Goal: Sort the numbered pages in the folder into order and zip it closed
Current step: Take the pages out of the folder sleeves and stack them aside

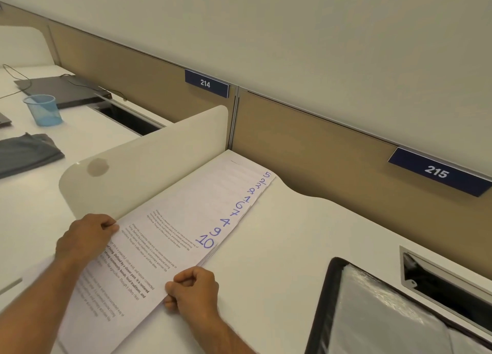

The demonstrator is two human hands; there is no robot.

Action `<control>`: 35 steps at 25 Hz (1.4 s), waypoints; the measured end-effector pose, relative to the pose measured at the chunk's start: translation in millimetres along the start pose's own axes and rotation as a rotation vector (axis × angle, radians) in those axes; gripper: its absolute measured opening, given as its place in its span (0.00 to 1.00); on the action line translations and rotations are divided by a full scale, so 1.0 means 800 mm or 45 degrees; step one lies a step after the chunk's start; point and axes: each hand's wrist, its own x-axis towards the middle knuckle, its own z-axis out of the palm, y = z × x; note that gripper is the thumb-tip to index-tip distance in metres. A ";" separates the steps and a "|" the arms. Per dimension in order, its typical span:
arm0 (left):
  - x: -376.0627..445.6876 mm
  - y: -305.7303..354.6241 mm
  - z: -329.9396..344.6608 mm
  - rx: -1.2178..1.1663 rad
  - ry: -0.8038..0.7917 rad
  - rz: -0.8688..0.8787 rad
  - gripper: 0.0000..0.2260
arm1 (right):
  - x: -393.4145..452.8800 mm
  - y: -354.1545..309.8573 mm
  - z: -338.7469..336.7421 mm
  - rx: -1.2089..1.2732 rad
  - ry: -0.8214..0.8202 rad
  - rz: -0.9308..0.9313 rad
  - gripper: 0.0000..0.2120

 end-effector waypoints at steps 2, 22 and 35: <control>0.000 -0.002 0.001 0.023 -0.013 -0.008 0.06 | 0.002 -0.001 0.003 -0.041 -0.018 0.021 0.10; -0.056 0.052 -0.009 0.114 0.183 0.400 0.23 | -0.010 -0.048 -0.041 -0.747 0.213 -0.516 0.15; -0.200 0.247 0.046 -0.084 0.180 0.994 0.45 | -0.098 -0.045 -0.242 -1.403 0.694 -0.825 0.45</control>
